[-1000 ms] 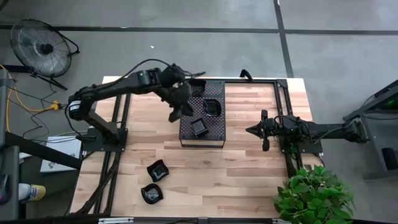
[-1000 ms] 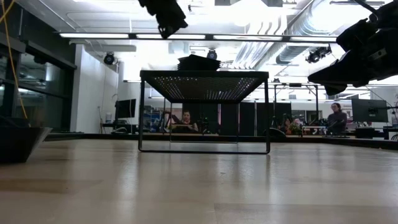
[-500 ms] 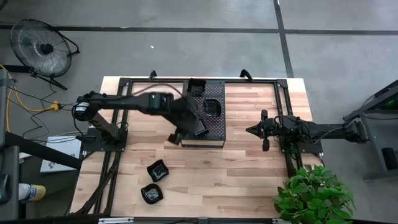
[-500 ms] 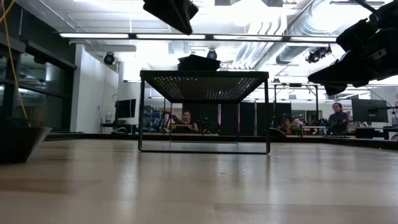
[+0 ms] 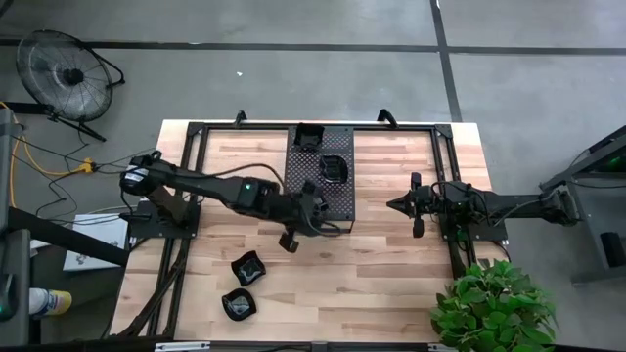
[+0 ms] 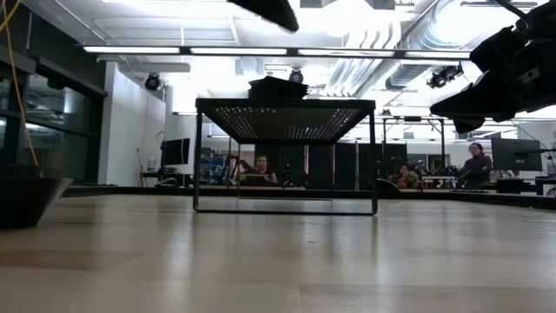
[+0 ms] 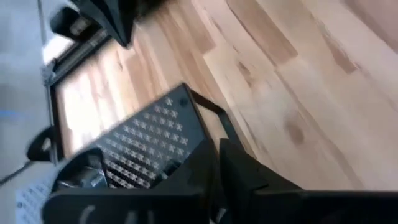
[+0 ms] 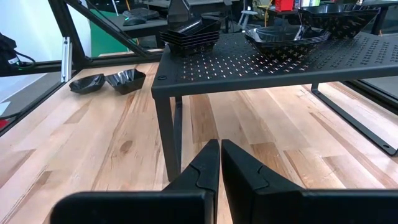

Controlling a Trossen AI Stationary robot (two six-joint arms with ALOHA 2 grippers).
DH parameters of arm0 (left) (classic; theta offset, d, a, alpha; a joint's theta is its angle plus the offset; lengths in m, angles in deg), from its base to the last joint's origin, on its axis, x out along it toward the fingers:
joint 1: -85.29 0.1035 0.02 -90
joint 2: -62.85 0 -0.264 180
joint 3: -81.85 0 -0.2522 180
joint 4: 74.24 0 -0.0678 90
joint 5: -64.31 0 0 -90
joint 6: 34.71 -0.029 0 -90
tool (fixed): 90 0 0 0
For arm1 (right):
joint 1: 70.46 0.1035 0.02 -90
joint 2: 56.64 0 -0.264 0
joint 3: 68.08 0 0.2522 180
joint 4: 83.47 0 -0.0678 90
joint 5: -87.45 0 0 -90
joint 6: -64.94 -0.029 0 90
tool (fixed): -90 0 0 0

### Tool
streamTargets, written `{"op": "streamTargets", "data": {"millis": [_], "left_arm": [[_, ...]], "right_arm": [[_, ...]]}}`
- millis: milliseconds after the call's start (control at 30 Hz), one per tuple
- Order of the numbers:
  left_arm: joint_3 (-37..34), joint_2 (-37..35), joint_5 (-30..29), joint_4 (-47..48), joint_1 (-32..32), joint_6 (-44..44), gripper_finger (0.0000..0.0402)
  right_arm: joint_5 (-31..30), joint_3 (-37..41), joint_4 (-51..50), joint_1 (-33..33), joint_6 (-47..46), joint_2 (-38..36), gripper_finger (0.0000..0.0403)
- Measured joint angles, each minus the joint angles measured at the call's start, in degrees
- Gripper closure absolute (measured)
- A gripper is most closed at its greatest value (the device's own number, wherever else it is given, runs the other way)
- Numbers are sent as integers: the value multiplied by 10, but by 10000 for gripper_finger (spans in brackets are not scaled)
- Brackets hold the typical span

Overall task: Pick & Place Mini shaped plates
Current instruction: Stack the black square shape plate on top of the other black square shape plate on the shelf

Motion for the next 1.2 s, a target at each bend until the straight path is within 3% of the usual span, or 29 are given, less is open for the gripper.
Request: {"op": "streamTargets", "data": {"millis": [233,400,1200], "left_arm": [[-1,55,-5,-23,-3,40,399],[-1,77,-44,-14,-2,48,400],[-1,76,-114,51,-2,50,401]], "right_arm": [[0,0,0,0,0,3,391],[0,0,0,0,0,7,391],[0,0,0,0,0,7,391]]}}
